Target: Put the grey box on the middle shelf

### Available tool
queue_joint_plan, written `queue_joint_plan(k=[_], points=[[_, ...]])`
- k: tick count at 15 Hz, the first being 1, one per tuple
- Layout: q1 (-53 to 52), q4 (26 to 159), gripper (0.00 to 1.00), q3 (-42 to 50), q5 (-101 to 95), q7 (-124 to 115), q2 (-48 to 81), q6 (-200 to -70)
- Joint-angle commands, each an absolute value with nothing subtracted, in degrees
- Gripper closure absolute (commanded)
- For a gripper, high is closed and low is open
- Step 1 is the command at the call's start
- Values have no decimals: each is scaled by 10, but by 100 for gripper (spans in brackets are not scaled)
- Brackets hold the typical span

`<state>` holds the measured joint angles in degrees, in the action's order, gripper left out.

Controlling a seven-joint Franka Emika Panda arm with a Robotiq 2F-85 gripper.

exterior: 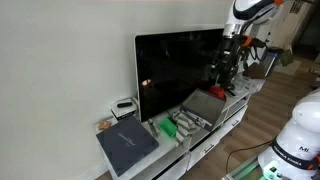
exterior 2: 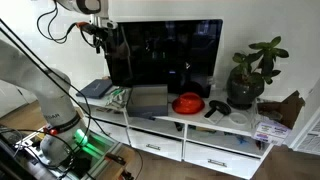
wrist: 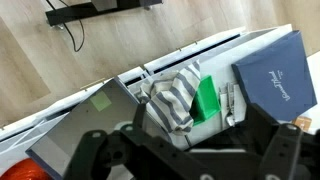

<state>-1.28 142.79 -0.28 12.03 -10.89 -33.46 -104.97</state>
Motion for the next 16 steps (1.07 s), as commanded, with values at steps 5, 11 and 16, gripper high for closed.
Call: queue_joint_plan(k=[5,11,16], points=[[-5,1427,0,-9,124,-106,-334,-1048],[17,1461,0,1,121,-110,-322,-1109],[63,1540,0,29,122,-114,-290,-1227]])
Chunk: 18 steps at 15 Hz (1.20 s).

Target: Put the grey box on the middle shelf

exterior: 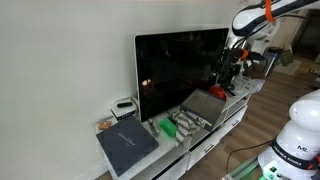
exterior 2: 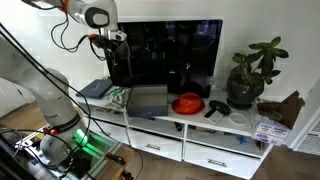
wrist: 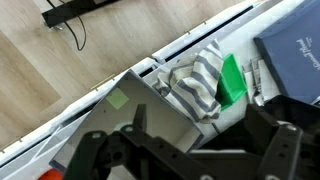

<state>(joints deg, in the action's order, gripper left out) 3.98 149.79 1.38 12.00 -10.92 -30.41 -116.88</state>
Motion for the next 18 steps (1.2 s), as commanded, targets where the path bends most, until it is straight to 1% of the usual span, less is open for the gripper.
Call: queue_joint_plan(k=[1,4,7,18], points=[[74,1553,0,32,117,-119,-281,-1255],[107,1583,0,47,107,-130,-246,-1336],[130,1582,0,64,106,-135,-182,-1403],[129,1540,0,108,152,-116,45,-1637]])
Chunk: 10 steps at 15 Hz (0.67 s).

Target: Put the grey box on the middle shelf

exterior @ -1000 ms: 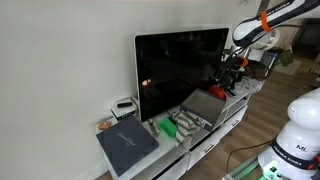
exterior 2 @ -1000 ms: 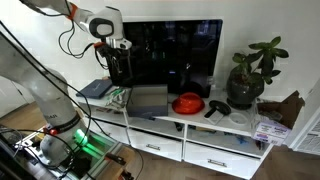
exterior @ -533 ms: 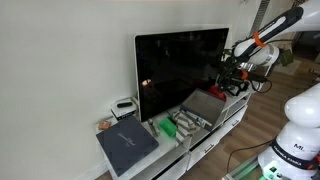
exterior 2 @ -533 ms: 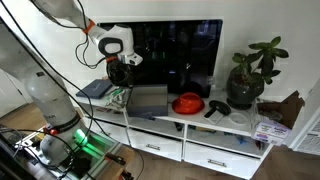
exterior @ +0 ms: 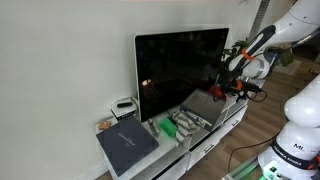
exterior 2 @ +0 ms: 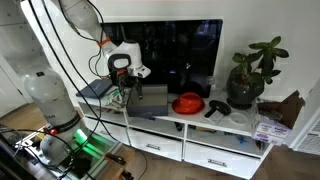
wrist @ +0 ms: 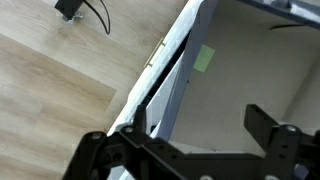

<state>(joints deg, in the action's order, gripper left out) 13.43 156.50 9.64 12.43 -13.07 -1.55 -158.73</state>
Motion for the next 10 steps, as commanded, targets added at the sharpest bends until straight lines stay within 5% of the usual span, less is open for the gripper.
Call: queue_joint_plan(k=[1,10], points=[[128,1560,0,106,126,-132,3,-1608],[126,1544,0,110,121,-148,41,-1632]])
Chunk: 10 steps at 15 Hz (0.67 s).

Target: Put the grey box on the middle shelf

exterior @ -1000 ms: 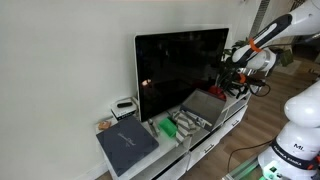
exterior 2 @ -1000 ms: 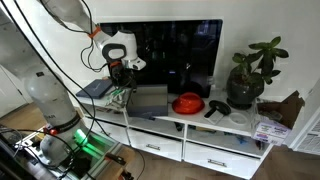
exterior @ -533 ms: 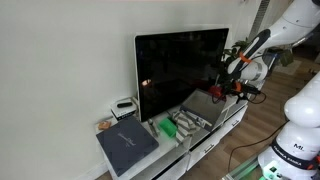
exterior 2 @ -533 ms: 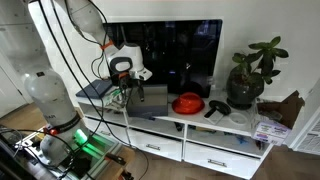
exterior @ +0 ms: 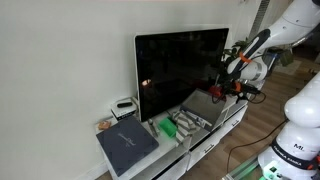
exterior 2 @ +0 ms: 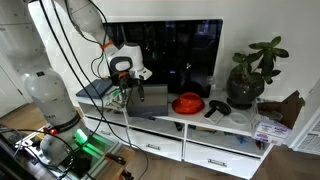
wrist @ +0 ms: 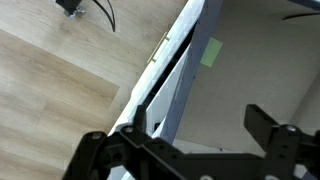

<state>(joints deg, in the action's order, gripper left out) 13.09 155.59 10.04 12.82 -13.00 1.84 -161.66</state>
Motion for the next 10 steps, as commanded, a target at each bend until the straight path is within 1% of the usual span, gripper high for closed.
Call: queue_joint_plan(k=[1,6,10], points=[[127,1536,0,110,128,-143,56,-1636],[162,1478,0,71,260,-38,132,-1635],[194,1425,0,44,315,10,202,-1644]])
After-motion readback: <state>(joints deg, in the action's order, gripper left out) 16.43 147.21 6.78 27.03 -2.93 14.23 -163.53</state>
